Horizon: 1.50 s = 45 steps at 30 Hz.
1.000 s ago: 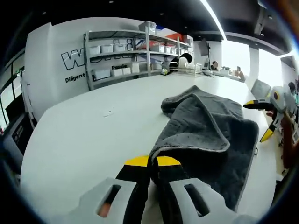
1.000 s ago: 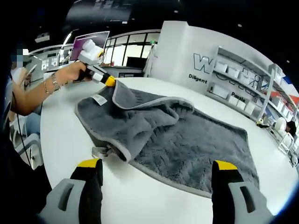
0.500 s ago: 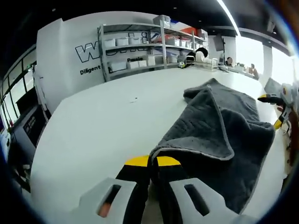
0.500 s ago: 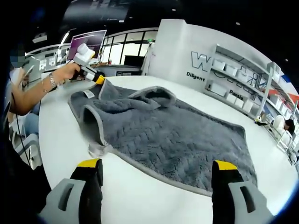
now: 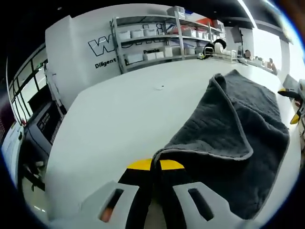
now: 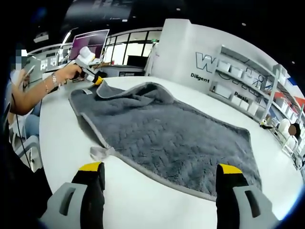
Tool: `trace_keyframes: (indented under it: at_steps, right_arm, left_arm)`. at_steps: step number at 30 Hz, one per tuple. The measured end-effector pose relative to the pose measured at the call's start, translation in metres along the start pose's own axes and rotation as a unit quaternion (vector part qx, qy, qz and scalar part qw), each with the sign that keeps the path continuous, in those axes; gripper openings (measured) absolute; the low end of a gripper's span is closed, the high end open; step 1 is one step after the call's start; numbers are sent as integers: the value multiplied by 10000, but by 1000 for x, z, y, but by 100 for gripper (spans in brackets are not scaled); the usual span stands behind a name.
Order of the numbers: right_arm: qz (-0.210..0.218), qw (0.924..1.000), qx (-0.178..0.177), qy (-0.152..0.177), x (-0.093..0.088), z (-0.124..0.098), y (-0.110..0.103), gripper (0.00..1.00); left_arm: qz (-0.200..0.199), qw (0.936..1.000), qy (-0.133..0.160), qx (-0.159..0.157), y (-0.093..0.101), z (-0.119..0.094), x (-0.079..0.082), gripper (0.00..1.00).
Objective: Open the folded towel by lifting each exposed corner and separating the folded layers until the towel lies flat within the target outline without major curled edges
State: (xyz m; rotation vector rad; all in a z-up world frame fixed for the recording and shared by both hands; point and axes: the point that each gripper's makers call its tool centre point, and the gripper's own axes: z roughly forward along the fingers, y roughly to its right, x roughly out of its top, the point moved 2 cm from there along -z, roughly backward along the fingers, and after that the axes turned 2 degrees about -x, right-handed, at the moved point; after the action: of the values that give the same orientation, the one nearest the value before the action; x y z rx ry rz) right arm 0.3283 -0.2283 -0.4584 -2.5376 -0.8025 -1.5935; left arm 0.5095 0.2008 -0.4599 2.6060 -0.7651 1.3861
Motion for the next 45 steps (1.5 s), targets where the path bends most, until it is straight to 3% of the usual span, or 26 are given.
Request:
trace_keyframes:
  at_steps: [8, 21, 26, 29, 33, 37, 45]
  right_arm:
    - [-6, 10000, -19, -50, -2, 2, 1, 99]
    - [-18, 9999, 5, -107, -5, 2, -1, 99]
    - [-31, 9999, 19, -135, -7, 2, -2, 99]
    - [-30, 9999, 29, -146, -7, 2, -2, 99]
    - [-25, 9999, 48, -154, -7, 3, -3, 99]
    - [-31, 9999, 53, -149, -7, 3, -4, 99]
    - [-45, 9998, 97, -185, -9, 3, -6, 99]
  left_arm:
    - [35, 9983, -294, 500, -22, 0, -19, 2]
    - [77, 9937, -445, 1031, -43, 0, -28, 3]
    - [184, 9916, -409, 1215, -44, 0, -27, 15]
    - [178, 9923, -335, 1183, -41, -5, -24, 27]
    - [383, 9954, -173, 860, -26, -11, -16, 37]
    - [685, 9960, -325, 471, -6, -17, -17, 46]
    - [1339, 9909, 102, 8, 30, -34, 4, 47]
